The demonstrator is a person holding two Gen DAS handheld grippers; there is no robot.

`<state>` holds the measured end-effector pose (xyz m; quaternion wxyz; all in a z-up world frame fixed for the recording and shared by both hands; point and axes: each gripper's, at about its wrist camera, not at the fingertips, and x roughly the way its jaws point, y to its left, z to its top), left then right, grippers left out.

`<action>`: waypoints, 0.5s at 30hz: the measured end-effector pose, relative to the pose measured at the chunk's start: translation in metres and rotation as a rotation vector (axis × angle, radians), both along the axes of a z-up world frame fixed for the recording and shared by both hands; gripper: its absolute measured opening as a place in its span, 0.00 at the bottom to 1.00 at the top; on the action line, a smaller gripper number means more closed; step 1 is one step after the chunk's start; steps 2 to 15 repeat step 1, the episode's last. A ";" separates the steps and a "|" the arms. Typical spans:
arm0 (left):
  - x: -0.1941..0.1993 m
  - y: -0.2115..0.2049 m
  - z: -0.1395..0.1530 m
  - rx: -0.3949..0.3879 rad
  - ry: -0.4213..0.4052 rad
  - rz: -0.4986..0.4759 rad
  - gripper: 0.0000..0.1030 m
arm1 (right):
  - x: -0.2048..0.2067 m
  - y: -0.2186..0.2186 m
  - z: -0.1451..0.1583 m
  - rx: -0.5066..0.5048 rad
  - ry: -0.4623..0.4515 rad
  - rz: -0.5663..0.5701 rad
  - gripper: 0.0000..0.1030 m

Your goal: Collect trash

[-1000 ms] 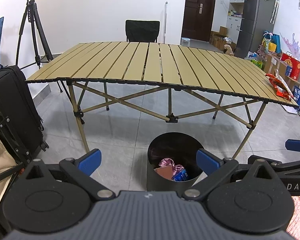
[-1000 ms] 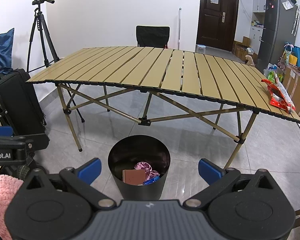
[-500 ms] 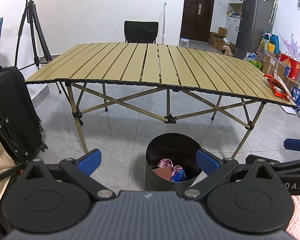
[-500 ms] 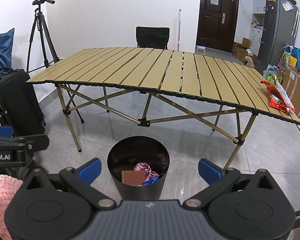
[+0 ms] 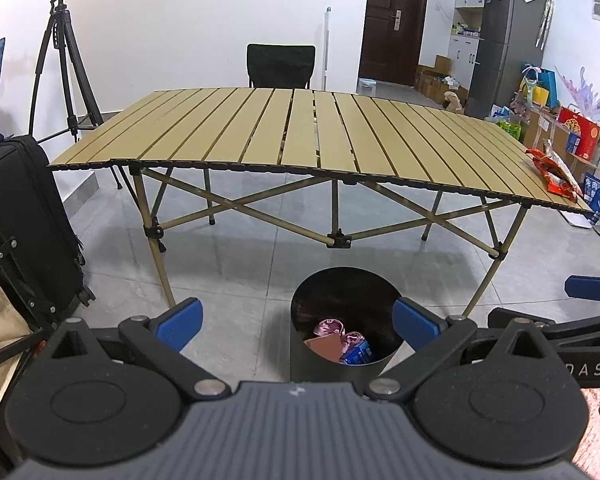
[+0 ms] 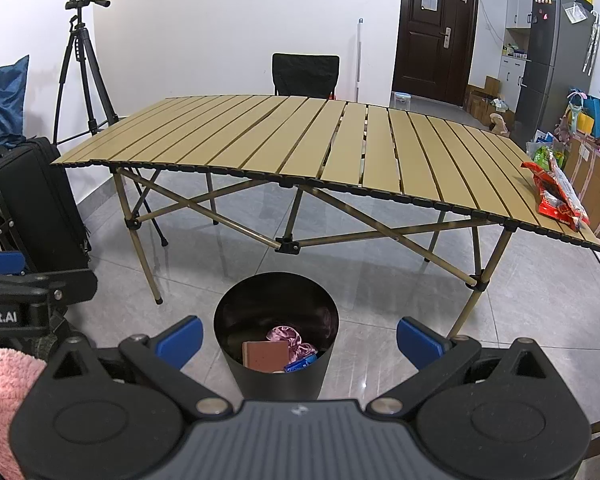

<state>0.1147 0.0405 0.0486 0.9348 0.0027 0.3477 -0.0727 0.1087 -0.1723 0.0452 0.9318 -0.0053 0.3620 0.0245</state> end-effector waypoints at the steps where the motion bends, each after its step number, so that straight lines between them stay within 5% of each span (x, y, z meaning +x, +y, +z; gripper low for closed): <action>1: 0.000 0.000 0.000 -0.001 0.000 -0.001 1.00 | 0.000 0.000 0.000 0.000 0.000 0.000 1.00; 15: 0.000 0.000 0.000 -0.001 0.000 -0.001 1.00 | 0.000 0.000 0.000 0.000 0.000 0.000 1.00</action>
